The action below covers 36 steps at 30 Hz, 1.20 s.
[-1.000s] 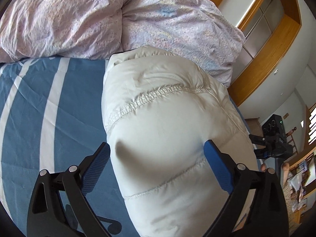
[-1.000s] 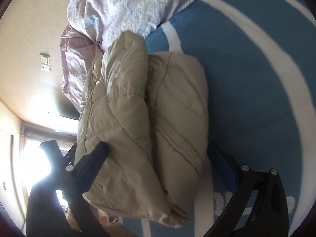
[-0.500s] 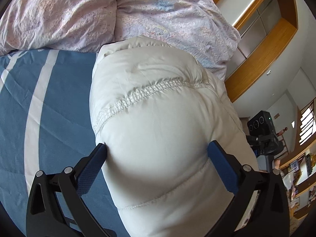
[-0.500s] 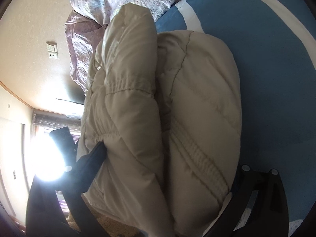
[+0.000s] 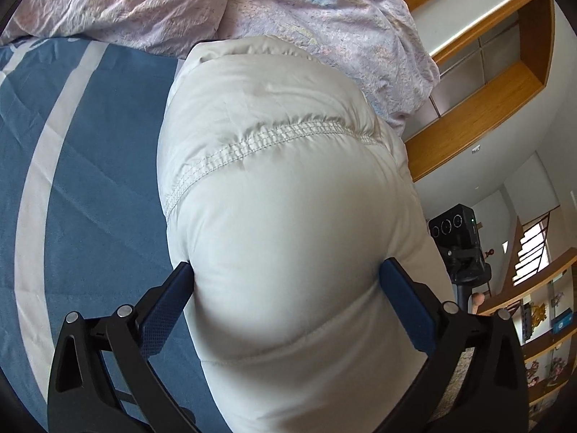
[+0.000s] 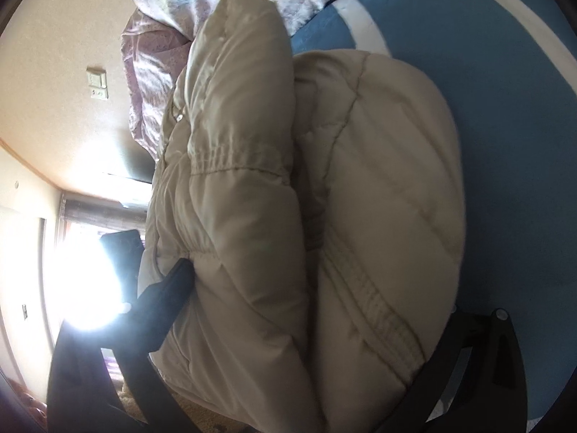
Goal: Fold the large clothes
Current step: 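Push the rolled jacket bundle together with both open grippers, then press both open grippers against the bundle sides to square it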
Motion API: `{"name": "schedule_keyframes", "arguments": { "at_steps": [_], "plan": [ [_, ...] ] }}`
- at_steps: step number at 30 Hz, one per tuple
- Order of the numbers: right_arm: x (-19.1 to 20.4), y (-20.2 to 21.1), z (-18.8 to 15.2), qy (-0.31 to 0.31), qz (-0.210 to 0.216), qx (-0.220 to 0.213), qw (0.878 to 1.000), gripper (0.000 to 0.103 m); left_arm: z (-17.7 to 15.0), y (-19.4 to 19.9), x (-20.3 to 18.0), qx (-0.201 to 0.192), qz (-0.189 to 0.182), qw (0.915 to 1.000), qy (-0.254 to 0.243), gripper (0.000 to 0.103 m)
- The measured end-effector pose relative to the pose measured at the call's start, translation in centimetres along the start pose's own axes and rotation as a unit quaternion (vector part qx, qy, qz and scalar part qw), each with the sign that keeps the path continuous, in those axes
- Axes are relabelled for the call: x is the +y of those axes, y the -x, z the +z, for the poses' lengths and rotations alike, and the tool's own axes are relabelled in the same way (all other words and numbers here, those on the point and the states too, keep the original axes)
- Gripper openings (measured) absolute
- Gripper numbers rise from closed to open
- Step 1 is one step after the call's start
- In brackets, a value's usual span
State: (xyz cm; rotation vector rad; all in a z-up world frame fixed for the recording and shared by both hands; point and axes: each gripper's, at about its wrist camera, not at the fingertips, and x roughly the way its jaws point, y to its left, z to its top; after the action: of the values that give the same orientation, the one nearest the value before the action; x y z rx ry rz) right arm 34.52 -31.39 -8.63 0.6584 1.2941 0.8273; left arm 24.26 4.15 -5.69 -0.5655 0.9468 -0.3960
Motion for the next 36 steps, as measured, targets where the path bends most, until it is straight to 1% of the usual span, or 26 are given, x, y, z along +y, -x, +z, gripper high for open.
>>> {"name": "schedule_keyframes", "arguments": {
  "at_steps": [3, 5, 6, 7, 8, 10, 11, 13, 17, 20, 23, 27, 30, 33, 36],
  "plan": [
    [0.6, -0.6, -0.5, 0.021, 0.004, 0.006, 1.000, 0.101, 0.3, -0.2, 0.8, -0.008, -0.011, 0.9998, 0.013, 0.102],
    [1.0, -1.1, -0.4, 0.028, 0.013, 0.005, 1.000, 0.100, 0.1, -0.2, 0.8, -0.020, -0.009, 0.9997, 0.013, 0.102],
    [1.2, -1.3, -0.3, 0.033, 0.013, 0.002, 0.999, 0.094, -0.1, 0.0, 0.4, -0.028, -0.004, 0.9996, 0.008, 0.102],
    [1.4, -1.2, -0.4, 0.041, 0.014, -0.003, 0.999, 0.087, -0.3, 0.2, 0.0, -0.036, 0.001, 0.9994, -0.001, 0.097],
    [1.7, -1.1, -0.6, 0.051, 0.013, -0.009, 0.999, 0.083, -0.4, 0.5, -0.5, -0.043, 0.006, 0.9990, -0.011, 0.090],
    [2.4, -0.9, -0.9, 0.066, 0.011, -0.018, 0.998, 0.071, -0.5, 1.3, -1.2, -0.057, 0.008, 0.9981, -0.024, 0.083],
    [2.8, -0.9, -0.9, 0.073, 0.008, -0.021, 0.997, 0.068, -0.3, 1.6, -1.3, -0.060, 0.007, 0.9979, -0.026, 0.080],
    [3.6, -1.0, -0.8, 0.084, 0.006, -0.025, 0.996, 0.062, 0.1, 2.2, -1.5, -0.068, 0.006, 0.9972, -0.031, 0.077],
    [5.2, -1.7, 0.0, 0.104, 0.010, -0.026, 0.994, 0.059, 0.8, 4.1, -1.5, -0.099, 0.012, 0.9940, -0.043, 0.075],
    [7.1, -3.1, 1.5, 0.127, 0.008, -0.019, 0.992, 0.058, 1.4, 5.8, -0.6, -0.126, 0.022, 0.9909, -0.040, 0.074],
    [9.1, -4.9, 3.1, 0.154, 0.002, -0.010, 0.988, 0.057, 2.0, 7.7, 1.0, -0.157, 0.037, 0.9866, -0.026, 0.074],
    [11.8, -8.4, 5.3, 0.186, -0.010, 0.008, 0.982, 0.056, 2.3, 9.4, 2.9, -0.189, 0.065, 0.9798, -0.013, 0.074],
    [13.0, -10.2, 6.5, 0.200, -0.016, 0.014, 0.980, 0.056, 2.9, 10.1, 4.4, -0.201, 0.079, 0.9765, -0.002, 0.074],
    [13.4, -11.5, 7.0, 0.204, -0.022, 0.019, 0.979, 0.056, 3.7, 10.6, 5.3, -0.208, 0.092, 0.9738, -0.002, 0.074],
    [13.7, -12.5, 6.9, 0.211, -0.032, 0.015, 0.977, 0.056, 4.1, 11.0, 6.5, -0.214, 0.107, 0.9710, -0.003, 0.074]
  ]
}}
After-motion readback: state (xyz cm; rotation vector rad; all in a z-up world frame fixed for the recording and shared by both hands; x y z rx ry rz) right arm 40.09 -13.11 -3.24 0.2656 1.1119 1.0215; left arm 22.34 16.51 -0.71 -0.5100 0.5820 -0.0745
